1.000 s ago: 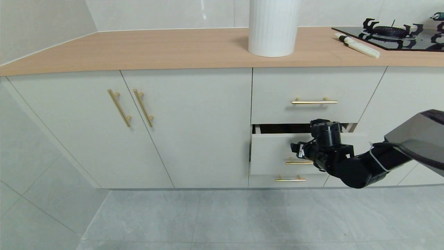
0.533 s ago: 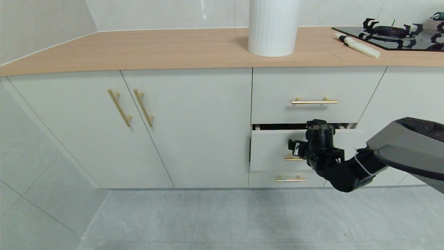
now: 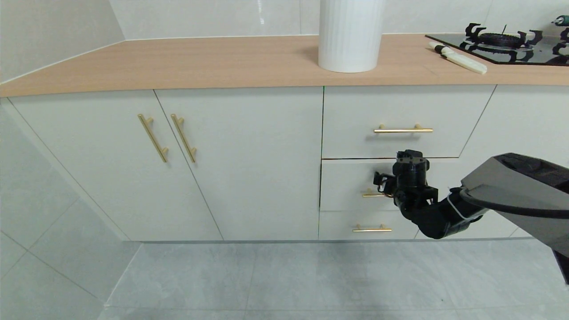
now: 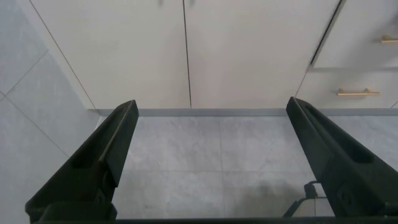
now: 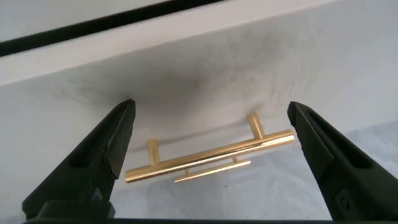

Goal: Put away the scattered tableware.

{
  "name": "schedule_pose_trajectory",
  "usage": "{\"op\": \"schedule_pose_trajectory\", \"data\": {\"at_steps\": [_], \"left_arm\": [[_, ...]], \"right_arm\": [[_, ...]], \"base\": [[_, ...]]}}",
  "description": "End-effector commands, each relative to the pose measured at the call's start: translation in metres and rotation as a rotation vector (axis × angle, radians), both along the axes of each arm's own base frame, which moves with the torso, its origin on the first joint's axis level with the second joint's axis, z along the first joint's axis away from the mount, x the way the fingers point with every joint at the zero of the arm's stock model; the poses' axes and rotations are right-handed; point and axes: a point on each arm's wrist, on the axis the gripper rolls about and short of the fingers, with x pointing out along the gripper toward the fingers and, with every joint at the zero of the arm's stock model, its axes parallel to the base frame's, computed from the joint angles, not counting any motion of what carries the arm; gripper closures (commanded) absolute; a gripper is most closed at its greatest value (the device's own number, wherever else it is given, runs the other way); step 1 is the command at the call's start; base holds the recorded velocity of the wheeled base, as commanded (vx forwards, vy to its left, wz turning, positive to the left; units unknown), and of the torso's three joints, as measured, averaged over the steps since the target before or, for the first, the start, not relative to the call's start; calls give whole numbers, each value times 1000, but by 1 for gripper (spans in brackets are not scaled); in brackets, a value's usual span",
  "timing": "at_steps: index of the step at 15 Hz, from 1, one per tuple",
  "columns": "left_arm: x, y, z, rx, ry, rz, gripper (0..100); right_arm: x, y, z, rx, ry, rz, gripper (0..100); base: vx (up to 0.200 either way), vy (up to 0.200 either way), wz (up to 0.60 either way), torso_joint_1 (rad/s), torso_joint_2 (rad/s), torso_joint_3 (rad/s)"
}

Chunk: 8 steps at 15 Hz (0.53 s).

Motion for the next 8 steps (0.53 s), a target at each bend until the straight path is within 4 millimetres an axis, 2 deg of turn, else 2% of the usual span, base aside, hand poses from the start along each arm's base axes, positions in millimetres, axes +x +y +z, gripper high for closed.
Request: {"op": "schedule_pose_trajectory", "data": {"at_steps": [1,5,8], "left_arm": [[0,0,0,0,1,1,0],[0,0,0,0,1,1,0],[0,0,0,0,1,1,0]], "right_arm": [[5,-3,-2,1,-4,-9,0],[17,-10,0,32,-41,-46,0],[19,-11,4,49,-58,-57,0]], "base": [[0,0,0,0,0,0],[0,0,0,0,0,0],[0,0,0,0,0,0]]}}
